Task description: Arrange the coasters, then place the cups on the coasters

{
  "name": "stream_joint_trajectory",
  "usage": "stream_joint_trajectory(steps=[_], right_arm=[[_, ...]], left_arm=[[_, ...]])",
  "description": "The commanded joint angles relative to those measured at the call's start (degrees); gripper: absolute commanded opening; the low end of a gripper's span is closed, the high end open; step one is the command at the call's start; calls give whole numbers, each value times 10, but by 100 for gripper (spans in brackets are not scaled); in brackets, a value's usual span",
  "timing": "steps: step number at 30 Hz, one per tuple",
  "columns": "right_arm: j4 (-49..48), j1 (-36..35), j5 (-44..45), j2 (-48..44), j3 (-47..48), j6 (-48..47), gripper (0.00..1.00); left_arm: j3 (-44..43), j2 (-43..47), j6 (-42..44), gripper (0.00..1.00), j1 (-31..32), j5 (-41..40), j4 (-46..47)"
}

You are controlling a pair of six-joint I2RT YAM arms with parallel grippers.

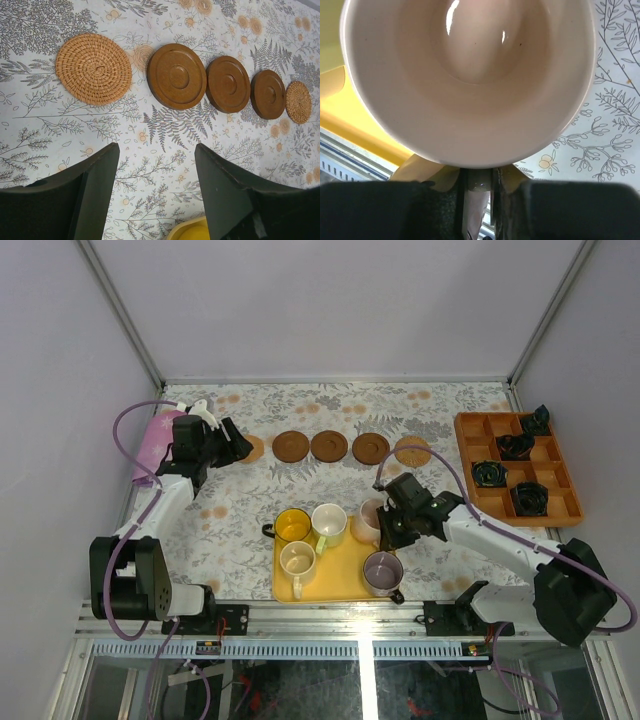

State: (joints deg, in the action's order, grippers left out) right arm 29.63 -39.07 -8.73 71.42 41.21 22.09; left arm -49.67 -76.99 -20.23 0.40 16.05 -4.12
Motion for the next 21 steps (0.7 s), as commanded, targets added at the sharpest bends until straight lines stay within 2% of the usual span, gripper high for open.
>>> stream_joint_trajectory(steps=[1,3,16,21], right_arm=[[-35,2,32,14,16,-6,6],[-29,2,37,13,23,-13,0],[16,-10,104,-24,123,-73,0],[22,-10,166,-33,157,-86,0]], left_arm=[[-5,-3,7,62,4,-4,4],[-4,-1,7,62,5,-7,4],[-5,-5,7,62,4,-11,4],[-4,-4,7,63,5,-13,4]])
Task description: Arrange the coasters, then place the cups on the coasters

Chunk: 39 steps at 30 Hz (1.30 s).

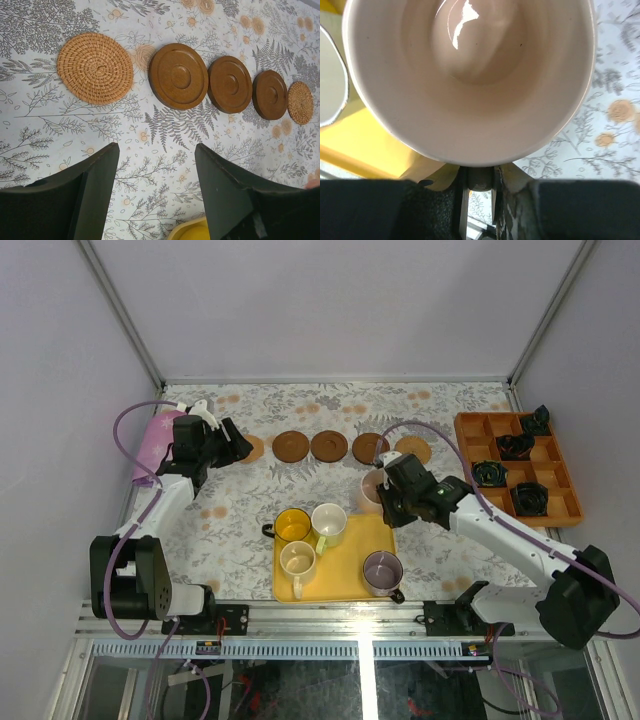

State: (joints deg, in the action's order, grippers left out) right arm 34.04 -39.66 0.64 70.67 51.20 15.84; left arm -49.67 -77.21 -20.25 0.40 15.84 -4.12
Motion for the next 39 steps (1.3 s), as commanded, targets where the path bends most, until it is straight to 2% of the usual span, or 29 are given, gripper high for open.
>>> stream_joint_trajectory(steps=[1,11,18,25,30,39], right_arm=[[-21,-4,89,-21,65,-28,0],[-40,15,237,94,161,-98,0],[-106,133,197,153,192,-97,0],[-139,203,152,200,219,-120,0],[-142,232,128,237,230,-123,0],[-144,243,99,287,235,-116,0]], left_arm=[[-6,-2,7,63,4,-11,3],[-5,0,8,63,4,-15,0],[-6,5,12,63,4,-21,-6],[-8,-1,11,63,4,-11,-5],[-8,-1,9,63,4,-9,-4],[-8,1,10,63,4,-8,-10]])
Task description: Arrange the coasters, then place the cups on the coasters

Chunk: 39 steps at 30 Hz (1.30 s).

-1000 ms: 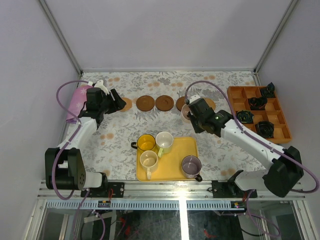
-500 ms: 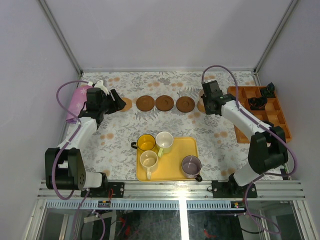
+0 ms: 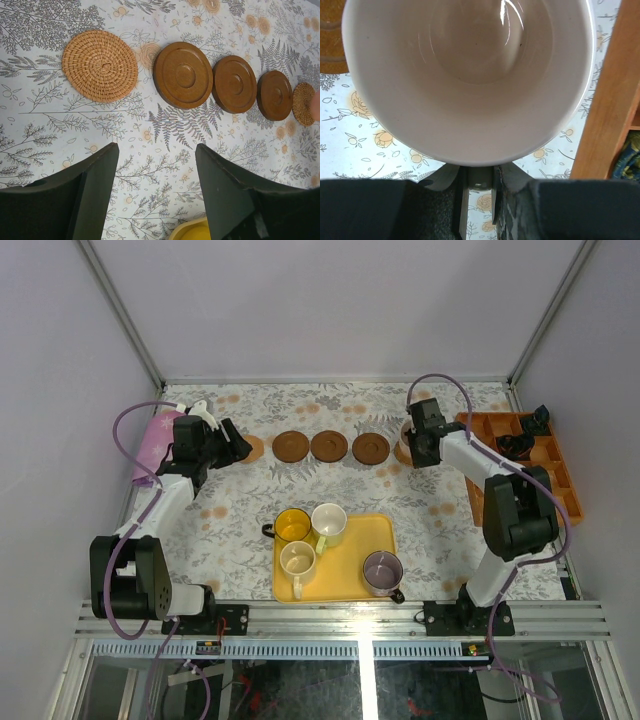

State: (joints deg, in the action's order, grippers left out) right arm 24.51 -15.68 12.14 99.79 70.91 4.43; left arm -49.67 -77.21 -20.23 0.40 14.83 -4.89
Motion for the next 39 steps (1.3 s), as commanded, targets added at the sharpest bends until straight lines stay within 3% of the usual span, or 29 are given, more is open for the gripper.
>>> stream_joint_trajectory(steps=[1,39], right_arm=[[-49,4,-18,-1,38,-1,0],[-45,34,-31,44,53,41,0]], left_arm=[[-8,1,8,63,5,3,-2],[-10,-12,9,64,5,-1,-2]])
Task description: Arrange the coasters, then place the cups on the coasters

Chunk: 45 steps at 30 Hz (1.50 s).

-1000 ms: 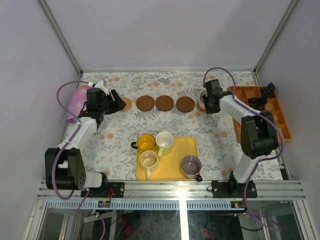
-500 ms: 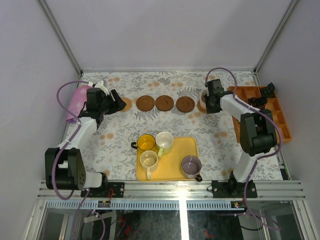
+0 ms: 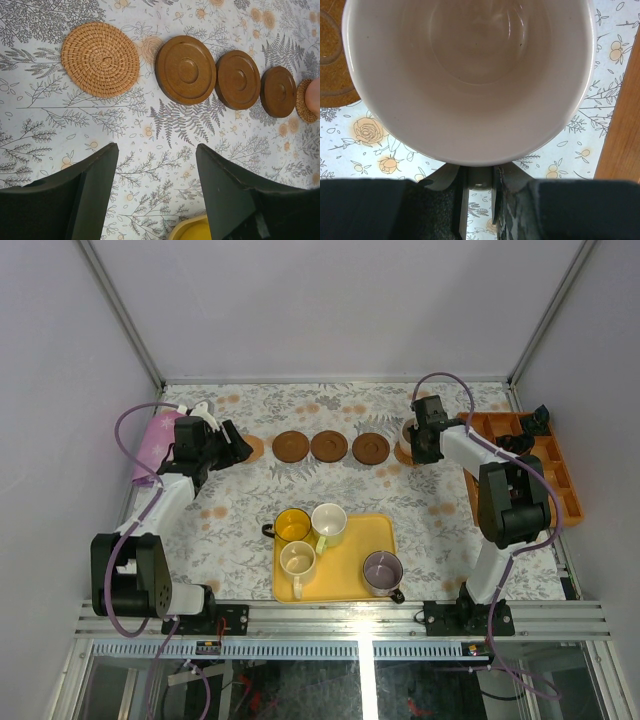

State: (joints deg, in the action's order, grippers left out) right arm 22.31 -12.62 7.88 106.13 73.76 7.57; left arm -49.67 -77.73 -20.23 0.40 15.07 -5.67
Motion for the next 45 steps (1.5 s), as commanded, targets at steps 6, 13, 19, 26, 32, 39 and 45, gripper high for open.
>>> stream_joint_trajectory(steps=[6,13,19,26,32,39,45], right_arm=[[-17,3,3,-27,20,9,0],[1,3,-4,-19,31,13,0],[7,3,-6,-20,28,14,0],[17,3,-9,-13,30,16,33],[25,3,-6,-12,30,20,56],[25,3,-7,-20,23,24,61],[32,3,-1,-57,17,36,62]], left_arm=[[-12,-11,8,64,4,-3,7],[-13,-12,9,64,4,-4,7],[-13,-12,8,64,4,-5,8],[-12,-11,7,64,4,-5,8],[-10,-10,7,64,4,-5,8],[-9,-9,7,64,4,-5,8],[-10,-8,8,64,4,-7,6]])
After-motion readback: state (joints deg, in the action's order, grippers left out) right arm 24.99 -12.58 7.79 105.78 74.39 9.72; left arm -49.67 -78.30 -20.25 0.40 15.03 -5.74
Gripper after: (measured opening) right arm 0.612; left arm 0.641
